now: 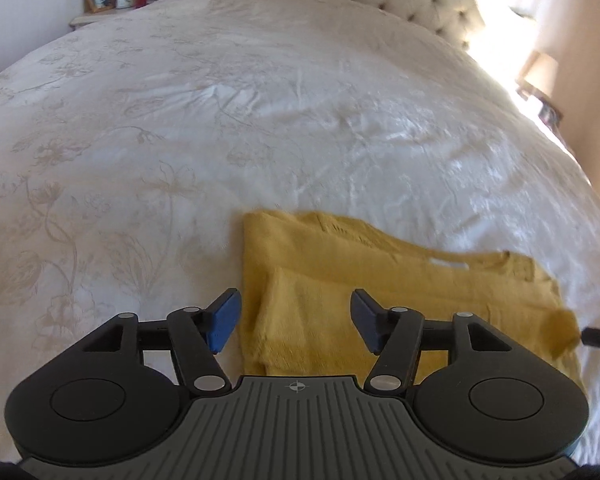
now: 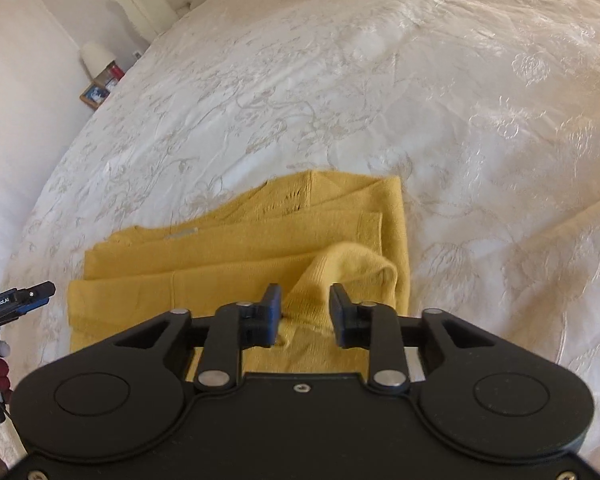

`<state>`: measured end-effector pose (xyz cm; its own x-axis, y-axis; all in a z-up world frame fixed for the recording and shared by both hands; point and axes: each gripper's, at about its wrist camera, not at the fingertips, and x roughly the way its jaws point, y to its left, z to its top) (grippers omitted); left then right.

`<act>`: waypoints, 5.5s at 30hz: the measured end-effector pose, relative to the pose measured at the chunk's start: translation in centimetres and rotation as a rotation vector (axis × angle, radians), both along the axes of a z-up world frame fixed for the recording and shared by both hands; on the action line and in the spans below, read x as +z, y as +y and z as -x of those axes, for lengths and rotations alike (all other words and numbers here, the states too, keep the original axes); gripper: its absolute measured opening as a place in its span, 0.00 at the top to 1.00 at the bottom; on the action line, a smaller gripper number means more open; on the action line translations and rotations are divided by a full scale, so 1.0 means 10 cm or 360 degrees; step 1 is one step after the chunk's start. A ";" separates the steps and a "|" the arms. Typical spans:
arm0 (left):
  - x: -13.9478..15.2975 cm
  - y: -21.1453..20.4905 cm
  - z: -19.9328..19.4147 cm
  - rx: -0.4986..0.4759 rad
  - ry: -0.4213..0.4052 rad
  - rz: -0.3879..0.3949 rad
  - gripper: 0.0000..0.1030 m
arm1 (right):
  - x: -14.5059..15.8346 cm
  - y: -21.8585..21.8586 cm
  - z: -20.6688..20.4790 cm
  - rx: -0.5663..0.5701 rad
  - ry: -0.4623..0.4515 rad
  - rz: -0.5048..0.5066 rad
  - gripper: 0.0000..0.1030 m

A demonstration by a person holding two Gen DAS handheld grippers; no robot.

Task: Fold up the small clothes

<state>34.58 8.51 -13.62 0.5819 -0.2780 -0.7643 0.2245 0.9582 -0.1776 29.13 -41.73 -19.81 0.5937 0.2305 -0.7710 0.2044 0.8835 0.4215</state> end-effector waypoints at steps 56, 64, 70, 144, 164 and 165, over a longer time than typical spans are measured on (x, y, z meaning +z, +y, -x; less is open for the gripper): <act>-0.45 -0.74 -0.38 -0.0353 -0.0005 -0.0180 0.41 | -0.22 0.83 -0.88 0.0457 -0.0024 0.0483 0.05; -0.28 -0.58 -1.11 -0.0166 -0.0064 -0.0263 0.31 | -0.12 0.49 -1.28 0.0199 -0.0018 0.0560 0.01; -0.18 -0.46 -0.93 -0.0157 -0.0064 -0.0199 0.20 | -0.03 0.38 -1.10 0.0151 -0.0082 0.0455 0.01; -0.51 -0.32 -1.27 -0.0387 0.0182 -0.0059 0.63 | -0.30 -0.16 -1.19 0.0127 0.0098 0.0450 0.31; -0.07 -0.28 -0.51 -0.0184 -0.0452 -0.0152 0.91 | 0.08 -0.10 -0.80 0.0079 -0.0197 0.0615 0.89; -0.13 -0.27 -0.60 -0.0146 -0.0407 -0.0152 0.91 | -0.01 -0.16 -0.87 0.0051 -0.0149 0.0589 0.88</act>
<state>40.53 5.79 -14.94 0.7348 -0.2722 -0.6212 0.3367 0.9415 -0.0142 37.87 -43.32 -19.87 0.6626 -0.0339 -0.7482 0.1502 0.9847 0.0883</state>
